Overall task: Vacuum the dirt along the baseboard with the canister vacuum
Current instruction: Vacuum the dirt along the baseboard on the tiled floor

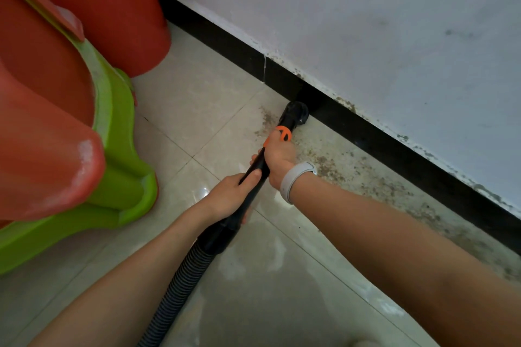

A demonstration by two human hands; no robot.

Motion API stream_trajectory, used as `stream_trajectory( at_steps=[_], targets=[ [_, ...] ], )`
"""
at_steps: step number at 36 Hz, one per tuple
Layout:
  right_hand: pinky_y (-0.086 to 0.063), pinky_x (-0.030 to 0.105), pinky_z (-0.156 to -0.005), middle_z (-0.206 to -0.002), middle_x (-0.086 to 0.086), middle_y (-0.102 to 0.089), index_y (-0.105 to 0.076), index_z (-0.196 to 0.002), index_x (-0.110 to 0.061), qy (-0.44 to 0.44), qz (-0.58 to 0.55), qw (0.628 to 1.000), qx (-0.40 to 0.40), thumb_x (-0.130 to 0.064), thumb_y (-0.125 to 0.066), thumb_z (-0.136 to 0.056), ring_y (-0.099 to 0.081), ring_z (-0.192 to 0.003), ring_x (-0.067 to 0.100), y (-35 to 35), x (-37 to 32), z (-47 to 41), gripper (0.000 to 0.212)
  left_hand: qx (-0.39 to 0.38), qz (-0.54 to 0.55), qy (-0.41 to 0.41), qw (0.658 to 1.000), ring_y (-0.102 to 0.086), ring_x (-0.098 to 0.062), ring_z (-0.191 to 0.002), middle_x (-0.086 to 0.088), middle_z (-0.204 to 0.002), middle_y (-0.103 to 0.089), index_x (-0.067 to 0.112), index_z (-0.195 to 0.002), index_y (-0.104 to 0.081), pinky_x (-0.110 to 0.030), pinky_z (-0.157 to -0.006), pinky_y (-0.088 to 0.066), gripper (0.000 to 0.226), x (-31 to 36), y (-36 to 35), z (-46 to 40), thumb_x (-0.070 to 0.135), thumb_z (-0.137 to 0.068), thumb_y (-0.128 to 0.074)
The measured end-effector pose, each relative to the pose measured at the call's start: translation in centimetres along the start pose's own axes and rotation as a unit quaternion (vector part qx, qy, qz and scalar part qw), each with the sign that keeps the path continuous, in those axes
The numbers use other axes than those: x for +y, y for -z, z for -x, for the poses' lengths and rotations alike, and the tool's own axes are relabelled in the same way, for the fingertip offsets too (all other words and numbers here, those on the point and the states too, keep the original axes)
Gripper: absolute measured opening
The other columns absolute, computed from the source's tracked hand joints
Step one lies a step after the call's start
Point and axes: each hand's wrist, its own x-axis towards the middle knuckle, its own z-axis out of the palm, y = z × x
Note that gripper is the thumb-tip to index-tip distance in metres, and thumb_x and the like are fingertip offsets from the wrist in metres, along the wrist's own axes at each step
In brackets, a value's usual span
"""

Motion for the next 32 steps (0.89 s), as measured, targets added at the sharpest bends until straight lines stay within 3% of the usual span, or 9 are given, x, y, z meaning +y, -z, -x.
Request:
stream_trajectory(
  at_steps=[8,14,18,24,32],
  targets=[
    [-0.057,0.042,-0.067,-0.065,0.01,-0.055,-0.047,-0.082,-0.009,0.012,-0.005,1.0,0.024,-0.032,-0.039,-0.1,-0.058,-0.054,0.024,0.9,0.4,0.2,0.03,-0.009,0.004,-0.006,1.0,-0.06,-0.022,-0.05,-0.009,-0.063,-0.06,0.014,-0.086,-0.053,-0.026,-0.051,-0.049,0.043,0.1,-0.5,0.5,0.052,-0.098,-0.038],
    [-0.056,0.039,-0.064,-0.069,0.009,-0.054,-0.047,-0.083,-0.011,0.038,-0.005,0.997,-0.062,-0.038,-0.043,-0.101,-0.059,-0.054,0.021,-1.3,-0.8,0.8,0.032,0.063,0.045,-0.022,0.997,-0.061,-0.023,-0.052,-0.012,-0.065,-0.061,0.006,-0.099,-0.056,-0.034,-0.056,-0.051,0.046,-0.6,0.7,0.5,0.05,-0.098,-0.041],
    [-0.054,0.033,-0.054,-0.075,0.009,-0.053,-0.046,-0.11,-0.005,0.035,0.003,0.993,-0.109,-0.038,-0.044,-0.1,-0.059,-0.051,0.021,-4.0,-1.6,1.3,0.035,0.122,0.052,-0.026,0.991,-0.059,-0.022,-0.046,-0.013,-0.06,-0.06,0.002,-0.095,-0.055,-0.033,-0.052,-0.049,0.049,-1.1,2.5,0.6,0.048,-0.098,-0.042],
    [-0.055,0.037,-0.057,-0.071,0.012,-0.053,-0.043,-0.123,0.0,0.022,-0.004,0.991,-0.135,-0.036,-0.044,-0.1,-0.057,-0.051,0.023,-6.1,-1.3,1.9,0.043,0.127,0.061,-0.006,0.99,-0.059,-0.026,-0.049,-0.013,-0.059,-0.061,0.005,-0.092,-0.053,-0.036,-0.057,-0.051,0.047,-1.8,4.3,0.9,0.05,-0.098,-0.041],
    [-0.054,0.039,-0.065,-0.072,0.01,-0.05,-0.042,-0.084,-0.009,-0.014,-0.025,0.993,-0.117,-0.036,-0.044,-0.101,-0.055,-0.055,0.023,-5.2,-0.1,0.9,0.031,0.082,0.042,0.008,0.996,-0.058,-0.024,-0.047,-0.014,-0.061,-0.06,-0.005,-0.104,-0.053,-0.03,-0.05,-0.049,0.058,-2.1,3.8,1.0,0.051,-0.098,-0.04]
  ],
)
